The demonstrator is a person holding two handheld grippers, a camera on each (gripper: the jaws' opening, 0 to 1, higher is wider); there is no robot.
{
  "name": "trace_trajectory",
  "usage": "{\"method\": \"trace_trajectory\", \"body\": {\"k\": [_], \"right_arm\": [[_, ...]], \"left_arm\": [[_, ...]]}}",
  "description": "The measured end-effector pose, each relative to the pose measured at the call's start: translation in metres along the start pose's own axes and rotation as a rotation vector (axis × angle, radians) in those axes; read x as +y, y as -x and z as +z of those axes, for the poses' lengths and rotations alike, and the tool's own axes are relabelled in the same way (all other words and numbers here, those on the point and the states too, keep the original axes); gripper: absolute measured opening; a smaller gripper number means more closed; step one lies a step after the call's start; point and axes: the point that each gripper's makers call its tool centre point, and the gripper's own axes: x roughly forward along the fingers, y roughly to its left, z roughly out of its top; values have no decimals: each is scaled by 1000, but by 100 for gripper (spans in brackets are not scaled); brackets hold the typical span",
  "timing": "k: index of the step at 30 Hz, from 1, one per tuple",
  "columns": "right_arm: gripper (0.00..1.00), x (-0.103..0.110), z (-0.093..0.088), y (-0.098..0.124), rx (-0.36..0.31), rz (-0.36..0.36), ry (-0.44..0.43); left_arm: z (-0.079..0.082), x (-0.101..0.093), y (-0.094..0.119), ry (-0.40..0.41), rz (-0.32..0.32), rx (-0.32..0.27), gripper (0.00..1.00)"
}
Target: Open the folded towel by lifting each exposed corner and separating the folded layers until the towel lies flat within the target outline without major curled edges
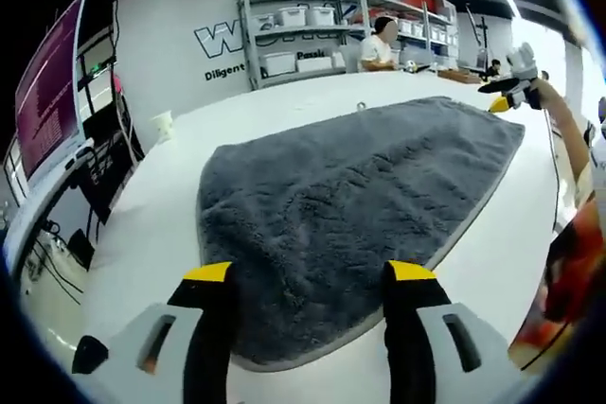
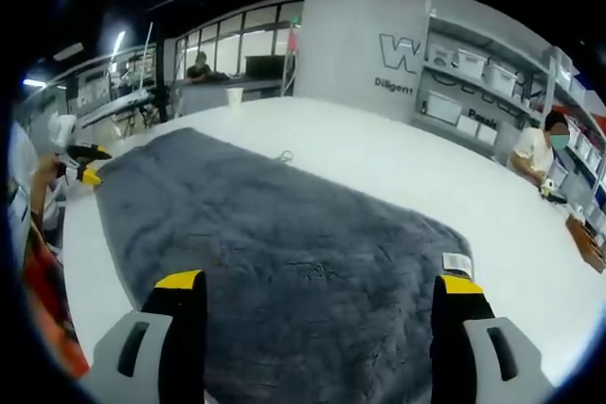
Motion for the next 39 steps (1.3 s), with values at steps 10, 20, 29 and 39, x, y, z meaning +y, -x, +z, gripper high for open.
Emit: {"method": "trace_trajectory", "body": {"k": [10, 20, 29, 39], "right_arm": [[92, 50, 12, -3, -40, 107, 57], [72, 122, 30, -21, -108, 311, 68], [34, 171, 46, -43, -154, 404, 107], [22, 246, 38, -59, -112, 598, 172]], "left_arm": [[31, -29, -21, 78, -97, -96, 92], [42, -40, -28, 106, -140, -129, 100], [41, -38, -28, 112, -136, -125, 100], [41, -36, -29, 107, -132, -129, 100]]}}
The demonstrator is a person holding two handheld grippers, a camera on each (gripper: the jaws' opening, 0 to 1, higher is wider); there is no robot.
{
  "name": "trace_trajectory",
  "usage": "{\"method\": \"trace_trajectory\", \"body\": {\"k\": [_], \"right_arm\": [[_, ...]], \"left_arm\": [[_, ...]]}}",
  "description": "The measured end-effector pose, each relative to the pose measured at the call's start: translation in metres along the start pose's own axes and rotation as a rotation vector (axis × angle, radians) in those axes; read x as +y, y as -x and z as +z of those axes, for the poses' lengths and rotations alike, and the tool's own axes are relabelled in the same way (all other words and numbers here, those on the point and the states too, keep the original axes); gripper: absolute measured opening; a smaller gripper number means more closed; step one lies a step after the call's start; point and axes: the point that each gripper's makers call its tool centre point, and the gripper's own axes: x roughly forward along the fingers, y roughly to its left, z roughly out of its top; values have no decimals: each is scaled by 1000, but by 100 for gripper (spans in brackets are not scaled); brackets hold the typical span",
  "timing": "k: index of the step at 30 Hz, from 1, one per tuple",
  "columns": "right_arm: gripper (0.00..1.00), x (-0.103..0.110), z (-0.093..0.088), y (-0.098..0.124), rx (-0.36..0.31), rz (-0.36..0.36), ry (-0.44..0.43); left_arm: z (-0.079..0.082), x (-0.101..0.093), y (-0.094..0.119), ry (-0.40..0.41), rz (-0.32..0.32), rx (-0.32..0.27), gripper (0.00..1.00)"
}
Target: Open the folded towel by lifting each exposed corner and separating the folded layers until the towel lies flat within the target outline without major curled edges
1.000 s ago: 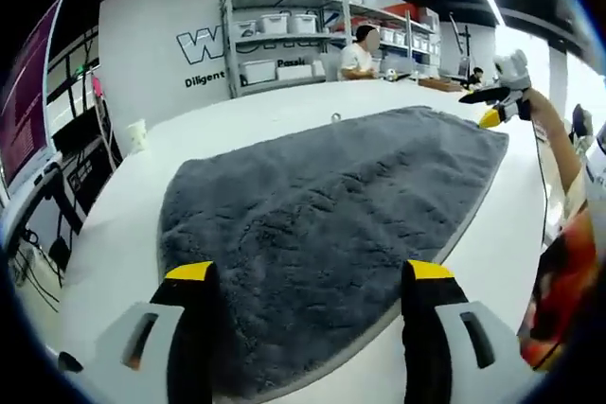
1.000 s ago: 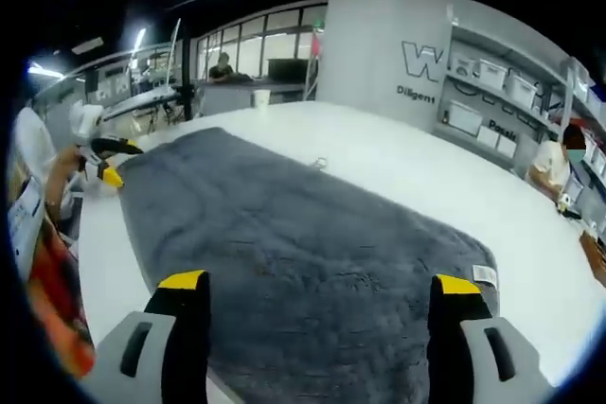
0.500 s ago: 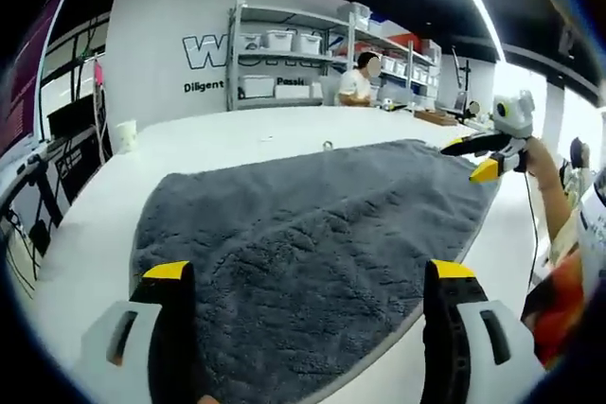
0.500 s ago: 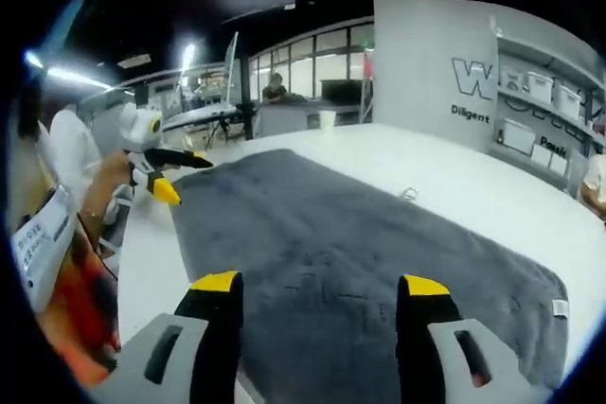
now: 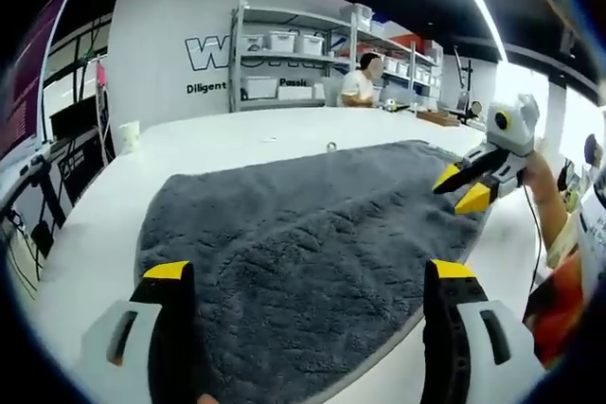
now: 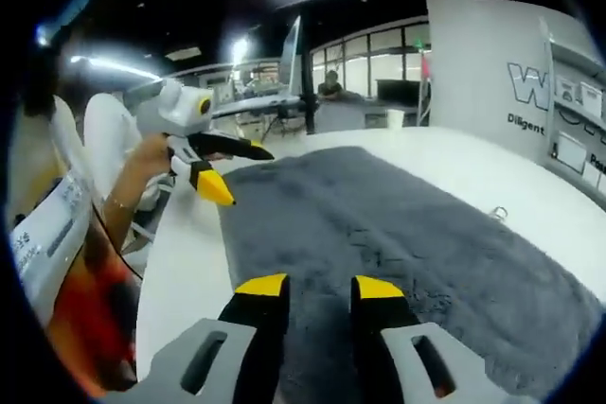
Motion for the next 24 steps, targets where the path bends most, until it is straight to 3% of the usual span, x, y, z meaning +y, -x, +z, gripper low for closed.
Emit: {"method": "trace_trajectory", "body": {"k": [8, 12, 13, 18, 24], "right_arm": [[20, 22, -4, -22, 18, 77, 14], [25, 23, -24, -24, 109, 83, 100], [24, 25, -18, -25, 70, 85, 136], [23, 24, -21, -23, 82, 84, 96], [17, 31, -23, -21, 77, 88, 122]], "left_arm": [[-1, 1, 0, 5, 1, 0, 100], [-2, 3, 0, 7, 5, 3, 100], [-3, 3, 0, 7, 5, 3, 100], [-4, 4, 0, 9, 3, 6, 100], [-4, 5, 2, 8, 8, 6, 100]]}}
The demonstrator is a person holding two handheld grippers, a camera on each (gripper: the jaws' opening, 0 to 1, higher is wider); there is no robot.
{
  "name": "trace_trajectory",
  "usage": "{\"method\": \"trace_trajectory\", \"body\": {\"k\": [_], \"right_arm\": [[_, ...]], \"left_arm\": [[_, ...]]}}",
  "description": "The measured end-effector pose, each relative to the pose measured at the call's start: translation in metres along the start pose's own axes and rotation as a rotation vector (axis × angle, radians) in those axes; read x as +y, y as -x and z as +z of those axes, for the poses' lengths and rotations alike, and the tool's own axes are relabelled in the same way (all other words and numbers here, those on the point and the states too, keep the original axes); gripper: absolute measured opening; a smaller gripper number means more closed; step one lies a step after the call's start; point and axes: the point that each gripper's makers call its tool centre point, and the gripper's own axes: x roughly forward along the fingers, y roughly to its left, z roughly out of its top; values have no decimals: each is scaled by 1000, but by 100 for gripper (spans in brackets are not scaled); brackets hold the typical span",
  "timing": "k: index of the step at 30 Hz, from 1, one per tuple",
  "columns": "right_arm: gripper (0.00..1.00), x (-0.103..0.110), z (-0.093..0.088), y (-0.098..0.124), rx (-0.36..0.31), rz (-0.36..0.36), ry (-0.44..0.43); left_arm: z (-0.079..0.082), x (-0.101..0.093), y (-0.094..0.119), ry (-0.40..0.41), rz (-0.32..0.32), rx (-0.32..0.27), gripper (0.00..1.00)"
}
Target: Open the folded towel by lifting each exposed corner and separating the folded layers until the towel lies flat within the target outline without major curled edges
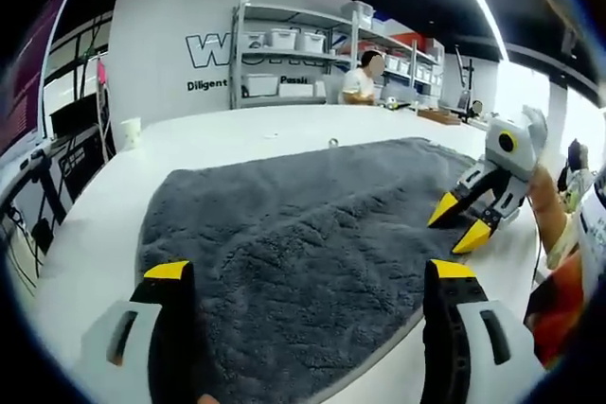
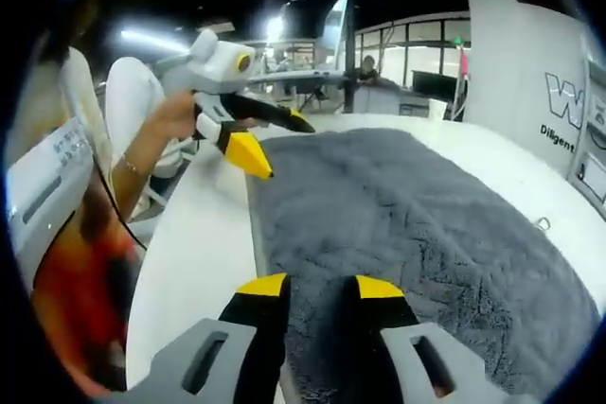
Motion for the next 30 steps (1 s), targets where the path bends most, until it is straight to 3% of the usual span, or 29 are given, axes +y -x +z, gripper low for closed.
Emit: {"method": "trace_trajectory", "body": {"k": [18, 22, 26, 30], "right_arm": [[19, 6, -1, 3, -7, -7, 9], [35, -5, 9, 13, -75, -67, 12], [41, -29, 14, 35, -127, -159, -41], [45, -47, 7, 55, -124, -226, -64]], "left_arm": [[-7, -2, -6, -11, 16, 33, 99], [-4, -5, -10, -7, 16, 25, 99], [-4, -5, -14, -25, 31, 33, 99], [-10, -3, -18, -43, 47, 70, 99]]}}
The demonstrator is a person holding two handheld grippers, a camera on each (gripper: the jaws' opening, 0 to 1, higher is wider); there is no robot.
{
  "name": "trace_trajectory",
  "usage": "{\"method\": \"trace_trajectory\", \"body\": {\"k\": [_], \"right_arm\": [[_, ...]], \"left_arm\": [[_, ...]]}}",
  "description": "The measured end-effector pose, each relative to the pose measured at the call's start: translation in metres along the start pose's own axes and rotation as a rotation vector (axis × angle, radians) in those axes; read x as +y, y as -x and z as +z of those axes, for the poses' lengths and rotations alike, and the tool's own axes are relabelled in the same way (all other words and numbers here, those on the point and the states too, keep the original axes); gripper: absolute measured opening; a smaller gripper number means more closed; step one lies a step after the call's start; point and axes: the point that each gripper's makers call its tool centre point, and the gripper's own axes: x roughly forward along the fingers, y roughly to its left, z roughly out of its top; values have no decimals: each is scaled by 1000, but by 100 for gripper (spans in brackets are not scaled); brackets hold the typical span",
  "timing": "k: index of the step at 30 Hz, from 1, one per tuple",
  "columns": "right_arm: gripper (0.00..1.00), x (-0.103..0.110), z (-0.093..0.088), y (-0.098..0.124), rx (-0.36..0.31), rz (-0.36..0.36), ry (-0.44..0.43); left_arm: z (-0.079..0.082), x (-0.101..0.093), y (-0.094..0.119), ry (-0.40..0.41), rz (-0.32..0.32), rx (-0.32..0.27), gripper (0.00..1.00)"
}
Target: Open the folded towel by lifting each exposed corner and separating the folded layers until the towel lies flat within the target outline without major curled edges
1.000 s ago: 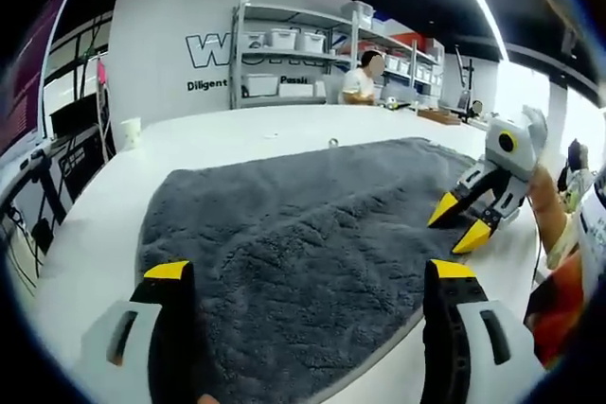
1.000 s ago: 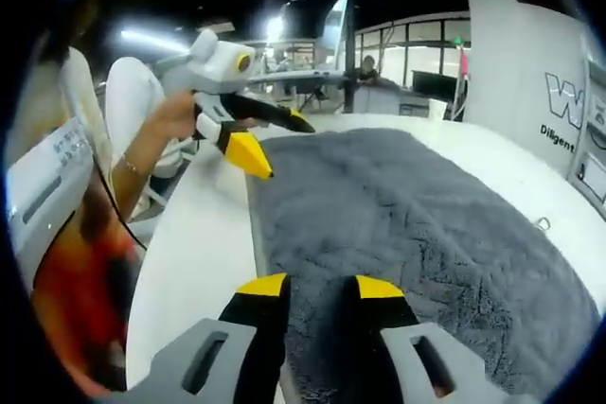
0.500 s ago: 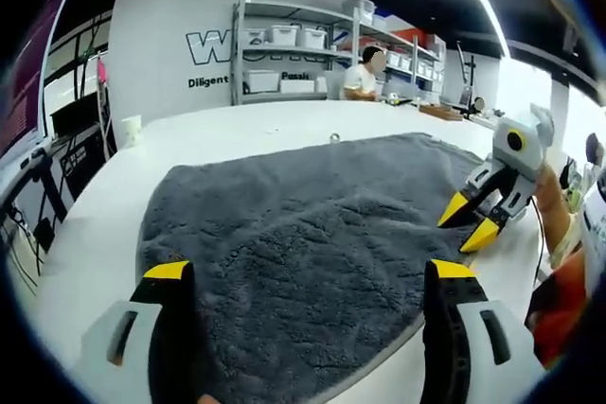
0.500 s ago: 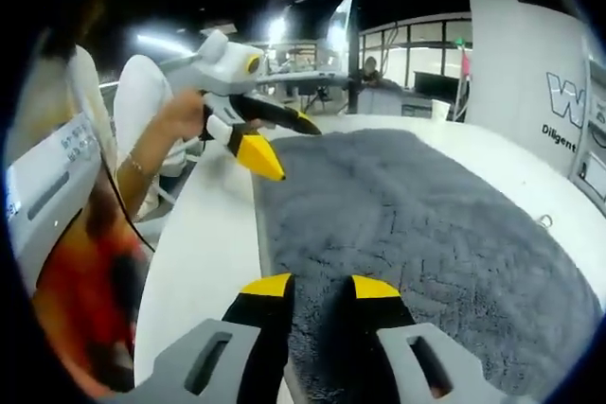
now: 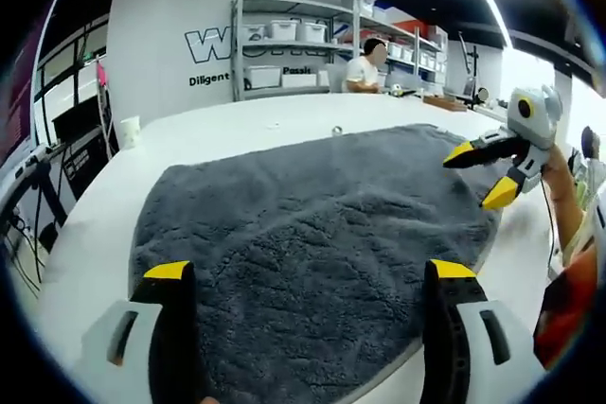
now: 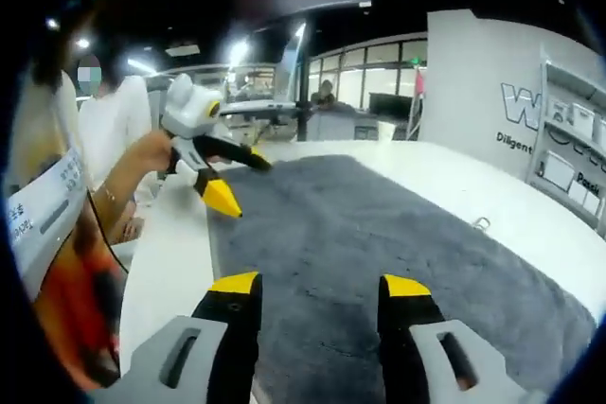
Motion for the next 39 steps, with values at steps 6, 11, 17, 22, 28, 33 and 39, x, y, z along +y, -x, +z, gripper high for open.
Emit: {"method": "trace_trajectory", "body": {"k": [6, 11, 17, 22, 28, 33, 39], "right_arm": [[47, -28, -10, 25, 4, -82, -49], [51, -43, -19, 39, 16, -130, -97], [53, -45, -35, 51, 69, -147, -134], [53, -48, -55, 63, 142, -188, -130], [52, -57, -59, 80, 146, -252, -152], [53, -62, -79, 89, 226, -305, -148], [46, -54, -83, 91, 201, -276, -223]], "left_arm": [[-13, 7, -2, -51, 51, 71, 98], [-15, 4, -1, -34, 32, 74, 93], [-14, 6, 0, -46, 41, 60, 95], [-15, 6, 3, -49, 49, 63, 96], [-17, 6, 7, -41, 44, 61, 96], [-18, 6, 8, -32, 47, 56, 96], [-18, 7, 10, -34, 51, 58, 97]]}}
